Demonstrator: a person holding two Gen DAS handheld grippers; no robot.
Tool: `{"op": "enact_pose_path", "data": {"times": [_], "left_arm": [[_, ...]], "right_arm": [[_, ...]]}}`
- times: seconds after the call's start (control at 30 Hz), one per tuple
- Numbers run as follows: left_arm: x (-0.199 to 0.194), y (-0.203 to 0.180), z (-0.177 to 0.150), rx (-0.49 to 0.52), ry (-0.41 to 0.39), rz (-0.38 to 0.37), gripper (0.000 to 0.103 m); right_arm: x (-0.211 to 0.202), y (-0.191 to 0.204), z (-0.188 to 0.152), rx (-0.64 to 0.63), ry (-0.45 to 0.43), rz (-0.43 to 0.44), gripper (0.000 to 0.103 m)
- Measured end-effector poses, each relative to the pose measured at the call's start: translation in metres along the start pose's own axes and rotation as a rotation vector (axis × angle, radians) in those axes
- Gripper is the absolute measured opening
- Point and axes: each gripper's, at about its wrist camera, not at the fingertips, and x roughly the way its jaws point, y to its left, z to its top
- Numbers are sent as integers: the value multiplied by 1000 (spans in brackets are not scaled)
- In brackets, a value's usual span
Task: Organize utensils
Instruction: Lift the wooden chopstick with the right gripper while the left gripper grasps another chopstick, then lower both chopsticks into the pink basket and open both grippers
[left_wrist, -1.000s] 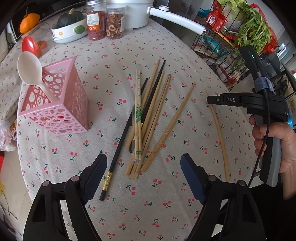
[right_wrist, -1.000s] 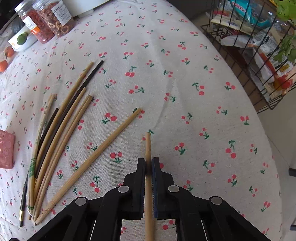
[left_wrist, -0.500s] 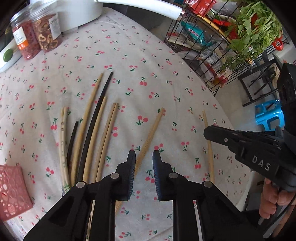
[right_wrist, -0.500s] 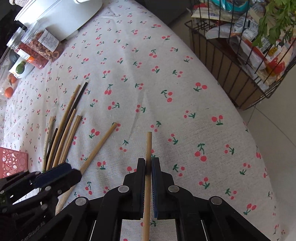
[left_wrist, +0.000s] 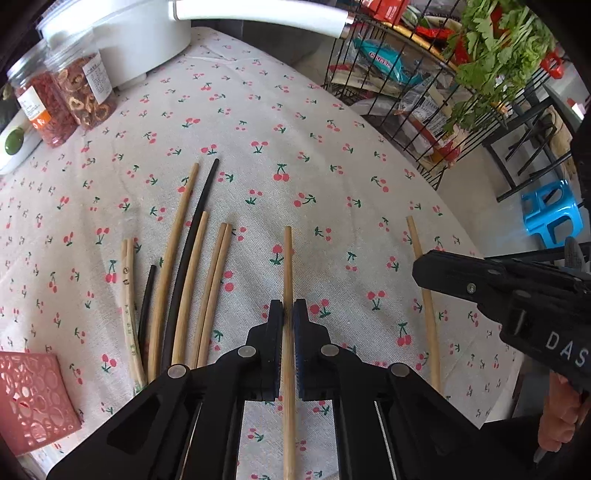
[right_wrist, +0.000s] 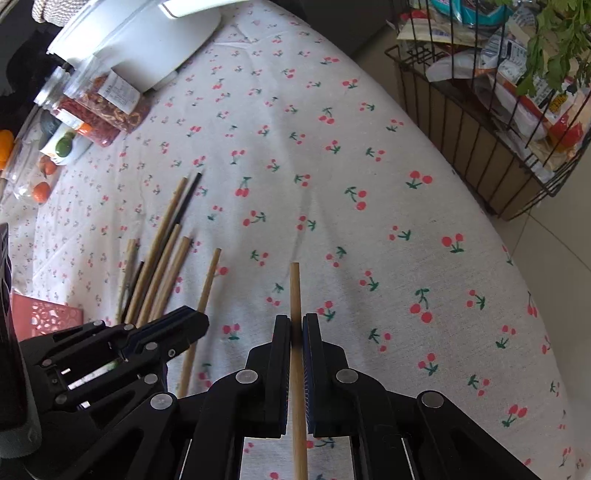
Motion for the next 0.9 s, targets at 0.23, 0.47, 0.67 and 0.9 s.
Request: {"op": "enact_pose_path", "data": {"times": [0.23, 0.47, 0.67, 0.9], "left_arm": [[-71, 15, -40, 2, -152, 7, 5], [-136, 31, -83, -41, -296, -2, 5], [-184, 44, -127, -41, -445, 37, 5], [-225, 54, -151, -52, -558, 18, 5]], "right_arm": [[-18, 26, -7, -67, -68, 83, 4], [-29, 53, -21, -142, -113, 122, 4], [-61, 79, -46, -240, -213, 178, 4], [-105, 100, -67, -340, -373, 225, 4]]}}
